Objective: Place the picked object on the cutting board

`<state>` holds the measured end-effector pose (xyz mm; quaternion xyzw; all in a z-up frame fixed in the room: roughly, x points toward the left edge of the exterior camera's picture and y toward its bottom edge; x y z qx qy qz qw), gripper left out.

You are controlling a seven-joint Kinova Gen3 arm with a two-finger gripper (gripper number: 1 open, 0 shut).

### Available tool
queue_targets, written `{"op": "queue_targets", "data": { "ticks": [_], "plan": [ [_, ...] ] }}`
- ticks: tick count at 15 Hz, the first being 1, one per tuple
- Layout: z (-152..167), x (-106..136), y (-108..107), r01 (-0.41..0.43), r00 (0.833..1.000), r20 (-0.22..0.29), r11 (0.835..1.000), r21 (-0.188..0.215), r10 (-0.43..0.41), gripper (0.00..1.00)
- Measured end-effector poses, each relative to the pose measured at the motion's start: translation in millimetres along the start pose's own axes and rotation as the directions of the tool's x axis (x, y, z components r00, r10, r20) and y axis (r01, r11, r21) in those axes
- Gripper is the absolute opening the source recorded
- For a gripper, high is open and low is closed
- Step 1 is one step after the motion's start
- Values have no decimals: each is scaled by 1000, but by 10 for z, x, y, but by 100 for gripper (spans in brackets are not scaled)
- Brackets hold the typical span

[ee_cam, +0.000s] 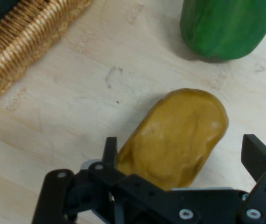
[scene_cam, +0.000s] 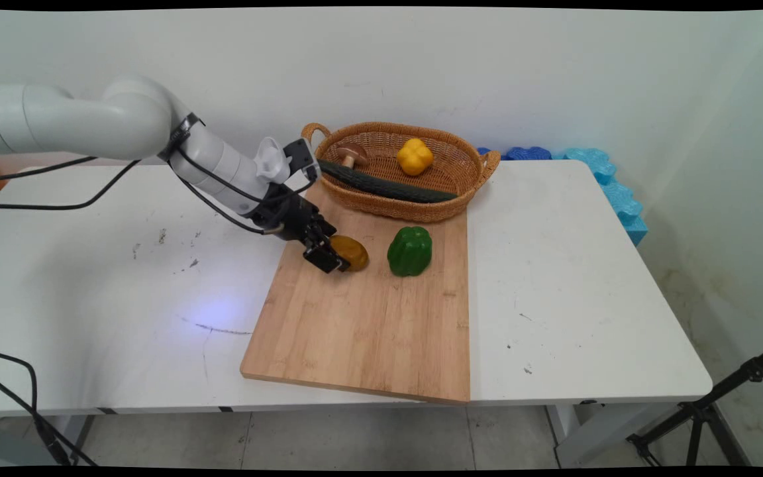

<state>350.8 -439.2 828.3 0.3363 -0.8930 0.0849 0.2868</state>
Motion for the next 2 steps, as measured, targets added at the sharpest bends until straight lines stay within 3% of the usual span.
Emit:
{"op": "queue_targets", "data": {
  "ticks": [2],
  "plan": [
    [15, -25, 6, -6, 1000, 0, 1000, -5, 6, 100]
  ]
}}
